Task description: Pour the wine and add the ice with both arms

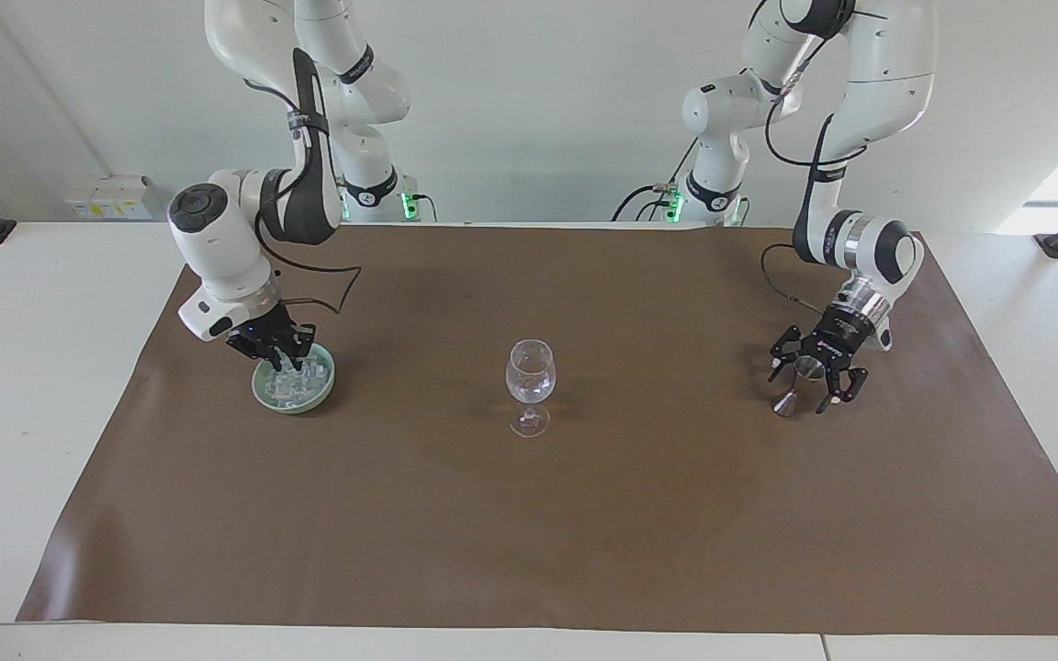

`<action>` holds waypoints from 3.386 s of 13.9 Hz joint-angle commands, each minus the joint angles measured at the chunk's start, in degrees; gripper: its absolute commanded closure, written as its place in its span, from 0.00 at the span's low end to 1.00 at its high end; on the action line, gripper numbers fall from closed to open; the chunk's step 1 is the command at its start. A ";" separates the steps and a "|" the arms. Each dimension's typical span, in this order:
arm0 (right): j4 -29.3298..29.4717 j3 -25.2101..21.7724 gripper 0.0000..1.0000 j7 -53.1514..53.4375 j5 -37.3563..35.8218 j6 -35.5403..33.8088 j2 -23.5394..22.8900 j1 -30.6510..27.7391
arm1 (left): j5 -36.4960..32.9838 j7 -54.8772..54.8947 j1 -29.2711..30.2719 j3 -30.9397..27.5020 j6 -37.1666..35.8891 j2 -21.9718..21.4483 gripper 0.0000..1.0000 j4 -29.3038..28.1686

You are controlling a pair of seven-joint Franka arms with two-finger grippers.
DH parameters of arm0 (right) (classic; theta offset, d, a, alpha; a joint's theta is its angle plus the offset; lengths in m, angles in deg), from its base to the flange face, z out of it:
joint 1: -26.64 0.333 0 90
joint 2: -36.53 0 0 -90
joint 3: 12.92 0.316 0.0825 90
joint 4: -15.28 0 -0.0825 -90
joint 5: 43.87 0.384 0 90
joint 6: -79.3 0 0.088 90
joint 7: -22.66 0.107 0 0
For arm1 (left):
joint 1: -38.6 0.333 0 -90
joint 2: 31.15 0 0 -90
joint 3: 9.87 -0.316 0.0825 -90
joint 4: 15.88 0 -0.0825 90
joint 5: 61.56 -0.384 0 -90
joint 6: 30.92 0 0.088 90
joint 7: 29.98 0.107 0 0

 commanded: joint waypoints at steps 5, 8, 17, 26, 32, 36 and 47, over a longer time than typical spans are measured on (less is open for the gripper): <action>11.02 4.81 1.00 13.02 3.00 -10.88 3.50 -0.15 | -0.17 -0.01 -1.05 -0.76 1.14 -0.37 0.00 -0.51; 14.10 9.29 1.00 21.63 3.72 -10.97 3.24 -0.15 | -2.98 -0.01 -0.70 -0.93 1.23 -1.08 0.00 -0.43; 16.49 24.76 1.00 48.36 9.94 2.28 1.13 0.20 | -9.57 -0.10 -1.05 -0.93 6.68 -6.70 0.00 -1.92; 16.14 30.84 1.00 56.20 12.51 12.23 -2.48 1.34 | -23.45 -0.10 0.27 -1.20 10.53 -11.00 0.00 -1.66; 16.05 30.93 1.00 56.29 12.25 13.99 -4.41 1.78 | -33.56 -0.27 1.85 -1.29 11.16 -15.22 0.00 -0.51; 16.22 31.01 1.00 57.08 12.16 16.10 -4.76 1.78 | -42.69 -0.28 4.39 -1.37 10.37 -18.12 0.00 0.62; 16.13 31.54 0.68 57.70 11.98 18.47 -6.87 2.48 | -68.97 -0.19 3.61 -1.37 4.84 -20.77 0.00 13.26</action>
